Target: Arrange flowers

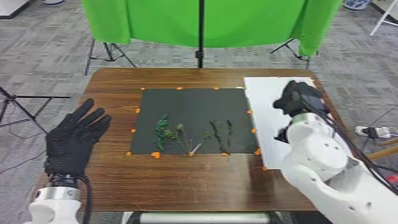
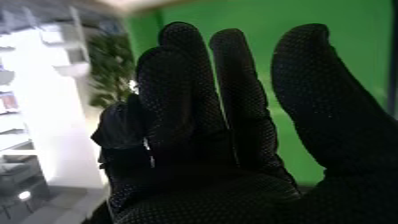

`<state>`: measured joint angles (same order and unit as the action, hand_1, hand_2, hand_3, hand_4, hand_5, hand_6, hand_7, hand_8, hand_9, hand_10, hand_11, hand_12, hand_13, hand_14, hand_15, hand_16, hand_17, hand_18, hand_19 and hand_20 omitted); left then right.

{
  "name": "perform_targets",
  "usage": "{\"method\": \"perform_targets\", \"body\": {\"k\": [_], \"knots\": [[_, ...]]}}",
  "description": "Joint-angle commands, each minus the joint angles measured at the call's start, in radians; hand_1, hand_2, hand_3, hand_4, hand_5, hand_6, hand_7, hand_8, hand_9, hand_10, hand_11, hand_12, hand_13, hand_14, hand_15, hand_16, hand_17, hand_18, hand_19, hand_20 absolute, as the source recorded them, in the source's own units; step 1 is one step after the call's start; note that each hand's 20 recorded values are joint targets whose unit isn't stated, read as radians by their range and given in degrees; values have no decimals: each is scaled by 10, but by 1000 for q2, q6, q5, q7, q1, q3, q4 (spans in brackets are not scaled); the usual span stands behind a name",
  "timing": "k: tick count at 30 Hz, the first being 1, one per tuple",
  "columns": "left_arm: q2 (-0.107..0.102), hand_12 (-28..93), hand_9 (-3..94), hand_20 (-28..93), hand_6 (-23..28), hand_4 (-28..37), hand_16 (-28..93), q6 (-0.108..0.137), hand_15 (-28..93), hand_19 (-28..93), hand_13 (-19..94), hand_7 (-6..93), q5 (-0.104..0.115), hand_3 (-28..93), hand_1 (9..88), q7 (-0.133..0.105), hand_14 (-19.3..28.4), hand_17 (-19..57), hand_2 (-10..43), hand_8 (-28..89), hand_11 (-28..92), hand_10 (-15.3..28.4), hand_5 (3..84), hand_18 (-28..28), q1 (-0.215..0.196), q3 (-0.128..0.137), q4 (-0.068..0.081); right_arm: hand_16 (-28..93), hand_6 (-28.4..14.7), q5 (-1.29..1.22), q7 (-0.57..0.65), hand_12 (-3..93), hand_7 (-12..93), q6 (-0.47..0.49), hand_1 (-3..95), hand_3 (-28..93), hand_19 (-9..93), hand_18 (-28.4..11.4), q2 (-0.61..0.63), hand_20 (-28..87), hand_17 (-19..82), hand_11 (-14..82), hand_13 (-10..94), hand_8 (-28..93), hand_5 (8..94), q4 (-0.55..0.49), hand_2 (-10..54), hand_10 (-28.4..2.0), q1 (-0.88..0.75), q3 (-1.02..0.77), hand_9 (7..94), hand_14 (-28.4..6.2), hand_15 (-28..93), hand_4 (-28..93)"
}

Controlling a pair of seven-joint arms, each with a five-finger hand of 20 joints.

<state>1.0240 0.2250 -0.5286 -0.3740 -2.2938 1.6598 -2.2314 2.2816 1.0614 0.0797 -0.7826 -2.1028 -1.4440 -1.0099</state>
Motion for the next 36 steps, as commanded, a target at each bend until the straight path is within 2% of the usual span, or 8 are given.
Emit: {"method": "perform_targets", "body": {"k": [1,10,14,18,20,22,28,36], "knots": [[-13,100,343,114,103,-262,-86,10,465,512,241,102,13,805,235,-30,262,-107,73,-89,238,198,395,235,-16,-18,0,109,-35,-38,28,169,170,98,400,768,932,-270,39,495,255,370,574,-121,634,57,-95,-210,-87,11,667,-171,794,-283],[-15,99,343,115,103,-261,-86,20,465,511,239,102,18,805,235,-35,261,-108,73,-90,241,196,395,235,-22,-17,-1,103,-32,-30,51,167,167,92,396,770,932,-271,67,494,251,374,568,-119,605,129,-95,-214,-53,91,654,-175,800,-283],[-16,98,342,116,103,-261,-87,20,462,510,238,102,19,805,235,-34,259,-108,73,-90,241,196,395,234,-14,-22,0,102,-21,-6,57,167,183,34,423,775,932,-264,94,503,275,381,600,-124,624,196,-95,-192,5,196,677,-152,799,-282],[-11,97,342,116,103,-260,-86,18,463,509,238,102,16,805,236,-26,259,-107,73,-89,241,197,395,234,-9,-21,1,125,-8,34,67,257,218,-57,502,715,932,-250,118,519,316,298,653,-66,688,257,-95,-133,50,296,766,-121,782,-283],[-9,98,341,117,103,-261,-86,20,464,509,238,102,13,804,237,-21,259,-107,73,-90,242,196,395,234,-8,-19,0,152,-2,45,78,344,236,-90,572,664,932,-238,127,530,359,210,721,18,782,270,-95,-86,62,325,868,-90,758,-282],[-4,97,340,117,103,-259,-86,19,464,509,237,101,10,805,236,-14,259,-107,73,-89,241,196,395,233,-8,-13,-2,172,8,59,72,355,230,-104,595,659,932,-234,126,539,385,209,767,49,847,272,-95,-71,47,314,924,-75,737,-283],[-2,97,339,117,104,-259,-87,13,464,509,236,100,7,804,236,-17,258,-107,73,-89,241,196,395,233,-20,-5,-5,181,12,100,65,328,213,-177,596,673,932,-236,133,551,406,245,800,69,881,234,-95,-71,32,290,937,-68,723,-283],[7,96,339,117,104,-258,-88,4,462,508,235,99,-7,805,236,16,257,-107,73,-88,242,195,395,232,1,7,-8,188,7,146,-11,316,205,-243,587,695,932,-236,62,566,412,265,807,85,890,140,-95,-74,89,284,937,-70,723,-283]]}}
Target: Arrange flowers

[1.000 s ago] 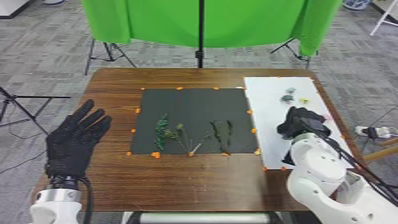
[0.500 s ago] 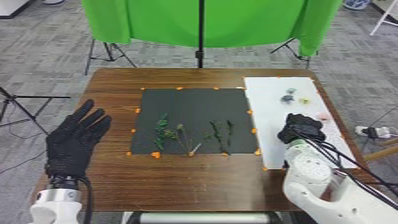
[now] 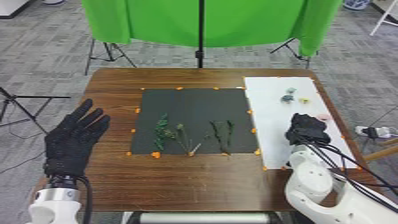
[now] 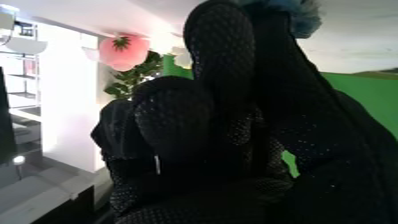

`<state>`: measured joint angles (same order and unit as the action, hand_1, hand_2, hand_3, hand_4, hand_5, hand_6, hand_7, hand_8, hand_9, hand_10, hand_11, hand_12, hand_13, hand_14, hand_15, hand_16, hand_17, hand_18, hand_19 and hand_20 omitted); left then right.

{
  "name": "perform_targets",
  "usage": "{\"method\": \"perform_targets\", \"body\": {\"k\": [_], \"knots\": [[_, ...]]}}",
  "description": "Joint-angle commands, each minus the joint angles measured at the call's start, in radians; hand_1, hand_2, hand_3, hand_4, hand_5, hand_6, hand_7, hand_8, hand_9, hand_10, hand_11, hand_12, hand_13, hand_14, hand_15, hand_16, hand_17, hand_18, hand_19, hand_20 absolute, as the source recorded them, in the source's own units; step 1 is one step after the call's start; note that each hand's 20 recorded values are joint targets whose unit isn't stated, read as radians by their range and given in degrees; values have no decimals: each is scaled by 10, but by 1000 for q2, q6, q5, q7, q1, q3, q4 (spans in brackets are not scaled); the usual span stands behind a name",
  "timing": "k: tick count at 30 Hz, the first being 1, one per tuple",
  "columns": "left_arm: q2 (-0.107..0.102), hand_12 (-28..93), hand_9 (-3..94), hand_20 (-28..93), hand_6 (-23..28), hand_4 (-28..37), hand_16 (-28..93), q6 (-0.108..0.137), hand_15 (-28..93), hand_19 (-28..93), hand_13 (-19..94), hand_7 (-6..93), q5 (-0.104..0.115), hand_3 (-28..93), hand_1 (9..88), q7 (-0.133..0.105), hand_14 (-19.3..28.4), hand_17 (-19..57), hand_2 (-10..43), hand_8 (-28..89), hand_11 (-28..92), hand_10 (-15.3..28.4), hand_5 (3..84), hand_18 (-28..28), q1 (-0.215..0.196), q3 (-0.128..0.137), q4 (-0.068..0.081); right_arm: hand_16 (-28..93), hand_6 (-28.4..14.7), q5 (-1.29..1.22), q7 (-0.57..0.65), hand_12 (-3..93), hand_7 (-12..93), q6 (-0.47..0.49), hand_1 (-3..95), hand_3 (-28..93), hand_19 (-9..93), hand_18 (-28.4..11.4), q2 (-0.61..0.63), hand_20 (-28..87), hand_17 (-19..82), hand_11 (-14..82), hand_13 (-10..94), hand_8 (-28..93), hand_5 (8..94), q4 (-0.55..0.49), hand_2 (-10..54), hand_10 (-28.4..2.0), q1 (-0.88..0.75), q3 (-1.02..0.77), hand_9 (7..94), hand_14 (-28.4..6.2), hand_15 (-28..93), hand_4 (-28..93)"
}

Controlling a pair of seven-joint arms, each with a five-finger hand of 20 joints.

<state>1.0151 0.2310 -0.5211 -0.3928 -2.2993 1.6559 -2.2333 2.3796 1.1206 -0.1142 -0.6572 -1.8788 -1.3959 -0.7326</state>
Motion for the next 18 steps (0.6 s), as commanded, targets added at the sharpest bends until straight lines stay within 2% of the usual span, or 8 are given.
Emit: {"method": "perform_targets", "body": {"k": [1,5,8,11,13,14,17,18], "knots": [[16,96,338,117,104,-258,-88,-2,461,507,235,99,-15,804,237,39,255,-107,73,-88,242,195,395,232,9,11,-7,189,6,55,-87,317,204,-48,586,697,932,-237,-87,567,411,266,808,86,890,-88,-95,-74,58,15,937,-70,723,-283],[23,94,336,118,104,-257,-88,-7,461,507,234,97,-26,805,236,70,253,-107,72,-89,243,194,394,231,34,21,-7,190,4,58,-147,317,203,-33,583,704,932,-238,-201,571,412,267,808,92,893,-78,-95,-74,152,78,937,-71,724,-283],[29,92,331,118,104,-256,-89,-15,458,506,232,95,-38,805,236,104,251,-106,73,-89,243,194,391,230,67,26,-4,191,5,53,-205,319,203,-11,581,708,932,-238,-310,573,412,268,808,96,894,-41,-95,-74,212,125,937,-71,724,-283],[24,89,324,117,102,-254,-91,-14,454,503,229,92,-45,805,236,128,242,-104,73,-90,243,189,388,227,99,26,-2,191,5,69,-316,321,201,38,574,713,932,-238,-463,576,411,268,808,100,895,18,-95,-74,221,120,937,-71,725,-283],[7,86,315,117,102,-251,-94,-16,448,500,223,88,-42,805,237,126,234,-102,73,-90,242,184,382,222,126,21,4,192,7,79,-396,320,200,80,567,715,932,-237,-557,577,410,270,809,101,896,78,-95,-70,246,138,937,-71,725,-283],[2,83,307,117,102,-249,-95,-18,444,498,219,86,-42,805,238,128,228,-101,72,-90,242,179,379,221,142,14,7,192,10,92,-429,319,200,104,560,720,932,-238,-604,579,409,271,809,104,896,107,-95,-68,252,141,937,-70,725,-283],[-20,64,276,120,105,-237,-104,-38,418,488,201,70,-50,810,237,137,194,-93,68,-88,241,169,371,208,234,-28,37,194,21,63,-439,321,203,90,534,730,932,-237,-657,584,405,269,807,112,894,183,-95,-62,343,228,937,-69,726,-283],[-26,51,263,125,105,-230,-104,-40,402,481,193,60,-51,811,237,141,176,-89,66,-84,240,164,368,201,254,-36,42,194,26,59,-445,321,206,111,521,728,932,-236,-677,585,402,269,806,118,892,203,-95,-59,361,244,937,-68,725,-283]]}}
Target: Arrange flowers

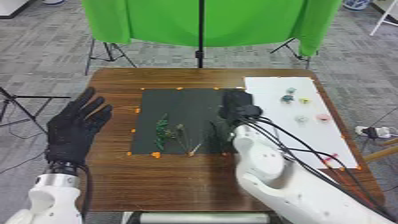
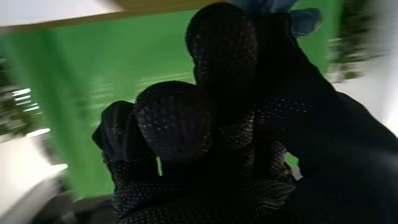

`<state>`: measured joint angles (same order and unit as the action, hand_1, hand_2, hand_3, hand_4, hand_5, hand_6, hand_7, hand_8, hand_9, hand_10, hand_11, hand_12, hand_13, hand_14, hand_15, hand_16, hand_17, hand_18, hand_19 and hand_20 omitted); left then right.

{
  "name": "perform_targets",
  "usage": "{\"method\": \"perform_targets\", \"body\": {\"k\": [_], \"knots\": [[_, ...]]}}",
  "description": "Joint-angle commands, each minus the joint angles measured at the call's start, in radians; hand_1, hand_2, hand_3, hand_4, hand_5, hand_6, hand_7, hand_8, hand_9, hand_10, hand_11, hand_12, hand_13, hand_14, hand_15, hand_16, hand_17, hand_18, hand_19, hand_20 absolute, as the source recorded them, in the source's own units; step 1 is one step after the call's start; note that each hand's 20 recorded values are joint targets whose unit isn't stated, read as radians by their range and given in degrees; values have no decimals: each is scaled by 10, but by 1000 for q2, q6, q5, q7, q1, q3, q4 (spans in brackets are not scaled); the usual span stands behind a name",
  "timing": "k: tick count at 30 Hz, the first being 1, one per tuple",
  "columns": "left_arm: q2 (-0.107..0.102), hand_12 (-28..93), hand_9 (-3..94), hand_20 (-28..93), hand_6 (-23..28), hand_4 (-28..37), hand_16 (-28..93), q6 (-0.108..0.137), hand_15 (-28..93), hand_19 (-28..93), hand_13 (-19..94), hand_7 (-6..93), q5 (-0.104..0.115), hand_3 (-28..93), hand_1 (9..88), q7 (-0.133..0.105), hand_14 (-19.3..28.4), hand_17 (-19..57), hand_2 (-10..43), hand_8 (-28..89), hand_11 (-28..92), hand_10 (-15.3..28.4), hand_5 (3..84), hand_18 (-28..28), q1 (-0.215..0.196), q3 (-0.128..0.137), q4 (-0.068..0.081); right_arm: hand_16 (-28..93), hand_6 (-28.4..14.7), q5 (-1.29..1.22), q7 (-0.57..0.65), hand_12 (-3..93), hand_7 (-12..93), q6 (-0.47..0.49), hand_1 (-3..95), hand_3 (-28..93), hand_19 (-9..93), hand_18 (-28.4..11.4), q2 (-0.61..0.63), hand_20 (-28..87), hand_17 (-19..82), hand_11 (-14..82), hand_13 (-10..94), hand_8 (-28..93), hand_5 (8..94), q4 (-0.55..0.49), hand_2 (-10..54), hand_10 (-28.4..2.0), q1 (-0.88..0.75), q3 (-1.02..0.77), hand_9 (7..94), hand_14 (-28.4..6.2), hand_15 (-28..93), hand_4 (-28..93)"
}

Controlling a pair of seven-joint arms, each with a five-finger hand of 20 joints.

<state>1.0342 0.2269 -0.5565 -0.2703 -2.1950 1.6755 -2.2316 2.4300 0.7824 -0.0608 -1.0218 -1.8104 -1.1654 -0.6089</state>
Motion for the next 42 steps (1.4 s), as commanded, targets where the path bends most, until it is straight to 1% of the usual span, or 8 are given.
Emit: {"method": "perform_targets", "body": {"k": [1,3,5,6,18,26,39,42], "knots": [[-56,42,254,128,106,-227,-104,-34,389,473,188,54,-13,813,237,10,166,-86,63,-81,236,161,367,195,169,-68,46,195,31,-8,-110,321,209,54,512,724,932,-235,-323,586,400,268,805,124,891,154,-95,-55,158,148,937,-66,726,-283],[-67,23,227,169,109,-222,-70,-40,286,403,161,28,-15,828,239,15,117,-64,48,-67,196,163,368,154,206,-86,55,197,42,-12,-111,320,213,59,498,717,932,-231,-337,588,395,268,803,138,889,184,-95,-54,192,190,937,-65,727,-283],[-77,81,319,198,105,-258,-88,-44,441,474,222,87,-17,807,241,12,238,-93,68,-85,237,191,389,223,235,-101,62,191,11,-29,-104,330,206,73,561,714,932,-227,-348,589,391,264,789,102,887,204,-95,-69,221,224,937,-73,746,-283],[-81,90,333,199,104,-261,-90,-44,460,486,232,96,-17,804,240,13,253,-98,72,-86,243,194,392,234,249,-110,67,190,5,-24,-106,330,205,78,568,714,932,-227,-353,591,391,265,787,97,887,214,-95,-72,228,232,937,-74,750,-283],[-90,97,342,169,102,-258,-87,-45,466,504,240,102,-9,803,236,-4,262,-101,73,-90,242,195,395,239,298,-135,90,190,11,-26,-119,323,185,179,550,685,932,-223,-347,602,366,317,750,44,851,258,-95,-85,303,332,907,-81,779,-283],[-111,97,342,156,103,-259,-87,-57,465,509,240,103,1,803,236,-36,262,-103,73,-90,242,196,395,239,286,-144,88,186,8,-79,-78,282,156,197,520,648,932,-221,-331,606,348,383,727,21,815,264,-95,-95,356,398,863,-83,793,-283],[-95,97,342,144,104,-256,-86,-59,467,514,241,103,-5,803,237,-11,262,-103,73,-89,241,197,397,238,266,-129,85,177,15,-15,-95,204,174,199,414,731,932,-224,-347,612,332,467,704,-127,721,262,-95,-108,318,346,817,-92,814,-283],[-83,98,341,142,104,-255,-87,-46,465,514,241,103,-6,804,237,-7,262,-103,73,-90,241,197,397,238,237,-113,72,178,12,35,-138,207,173,231,410,725,932,-225,-352,615,330,476,698,-124,719,237,-95,-110,247,265,807,-95,818,-283]]}}
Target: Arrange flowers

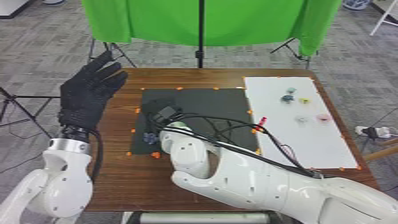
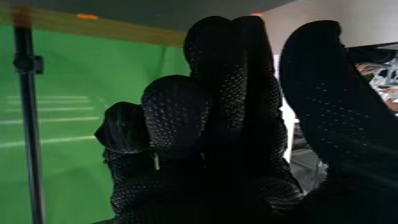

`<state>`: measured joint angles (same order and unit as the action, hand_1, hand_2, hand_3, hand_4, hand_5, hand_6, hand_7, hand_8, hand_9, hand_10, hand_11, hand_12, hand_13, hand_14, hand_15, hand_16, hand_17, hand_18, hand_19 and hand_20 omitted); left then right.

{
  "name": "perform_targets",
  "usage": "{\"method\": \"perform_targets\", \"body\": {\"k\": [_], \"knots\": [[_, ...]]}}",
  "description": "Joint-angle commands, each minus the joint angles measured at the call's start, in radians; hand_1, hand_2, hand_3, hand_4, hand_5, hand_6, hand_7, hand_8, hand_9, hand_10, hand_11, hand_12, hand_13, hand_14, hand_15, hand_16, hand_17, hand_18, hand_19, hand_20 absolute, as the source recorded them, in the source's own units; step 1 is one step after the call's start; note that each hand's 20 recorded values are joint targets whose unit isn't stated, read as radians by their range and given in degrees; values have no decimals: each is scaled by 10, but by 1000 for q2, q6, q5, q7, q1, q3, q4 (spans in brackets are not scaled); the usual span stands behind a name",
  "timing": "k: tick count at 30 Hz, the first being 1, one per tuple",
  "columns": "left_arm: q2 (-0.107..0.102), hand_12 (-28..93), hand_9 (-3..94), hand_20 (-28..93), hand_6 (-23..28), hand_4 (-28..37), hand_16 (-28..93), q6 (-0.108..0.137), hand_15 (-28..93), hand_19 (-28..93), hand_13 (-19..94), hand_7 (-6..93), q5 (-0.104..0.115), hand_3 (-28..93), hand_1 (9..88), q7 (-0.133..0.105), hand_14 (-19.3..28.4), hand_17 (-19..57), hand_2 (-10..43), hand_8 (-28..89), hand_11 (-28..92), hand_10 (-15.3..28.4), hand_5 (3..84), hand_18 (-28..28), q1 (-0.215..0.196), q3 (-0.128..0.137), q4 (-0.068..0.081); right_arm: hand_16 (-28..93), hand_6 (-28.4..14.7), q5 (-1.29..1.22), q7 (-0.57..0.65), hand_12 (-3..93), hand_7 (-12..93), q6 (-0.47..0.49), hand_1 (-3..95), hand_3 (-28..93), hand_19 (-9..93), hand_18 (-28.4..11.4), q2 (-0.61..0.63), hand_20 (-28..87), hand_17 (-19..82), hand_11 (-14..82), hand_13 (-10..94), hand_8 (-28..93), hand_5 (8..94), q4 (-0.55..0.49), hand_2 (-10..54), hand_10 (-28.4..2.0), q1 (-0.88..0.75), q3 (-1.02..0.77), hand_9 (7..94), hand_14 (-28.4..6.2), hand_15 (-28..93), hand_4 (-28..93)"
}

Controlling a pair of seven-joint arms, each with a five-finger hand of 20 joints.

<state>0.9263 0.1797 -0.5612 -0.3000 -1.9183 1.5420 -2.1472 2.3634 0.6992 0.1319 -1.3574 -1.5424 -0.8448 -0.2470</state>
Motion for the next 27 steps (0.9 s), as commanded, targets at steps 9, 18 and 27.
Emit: {"method": "perform_targets", "body": {"k": [9,18,27], "knots": [[80,98,341,139,103,-256,-87,53,466,518,241,103,23,802,238,-26,263,-104,73,-89,241,196,396,239,-294,158,-75,153,-2,22,-60,177,168,20,390,725,925,-230,118,531,286,409,648,-124,686,-242,-95,-127,-234,-360,764,-112,781,-283],[112,98,341,136,103,-259,-86,64,465,519,239,103,50,804,236,-42,261,-104,71,-90,241,196,396,239,-336,155,-75,109,-3,-136,82,154,175,-193,363,754,871,-229,454,476,223,312,559,-127,621,-437,-95,-165,-487,-695,672,-136,724,-283],[107,98,341,133,103,-260,-86,67,464,519,239,103,54,805,236,-67,260,-104,72,-90,241,196,395,238,-375,156,-86,85,0,-152,241,141,178,-248,355,769,844,-225,661,463,192,262,496,-132,586,-446,-95,-187,-699,-938,594,-156,699,-283]]}}
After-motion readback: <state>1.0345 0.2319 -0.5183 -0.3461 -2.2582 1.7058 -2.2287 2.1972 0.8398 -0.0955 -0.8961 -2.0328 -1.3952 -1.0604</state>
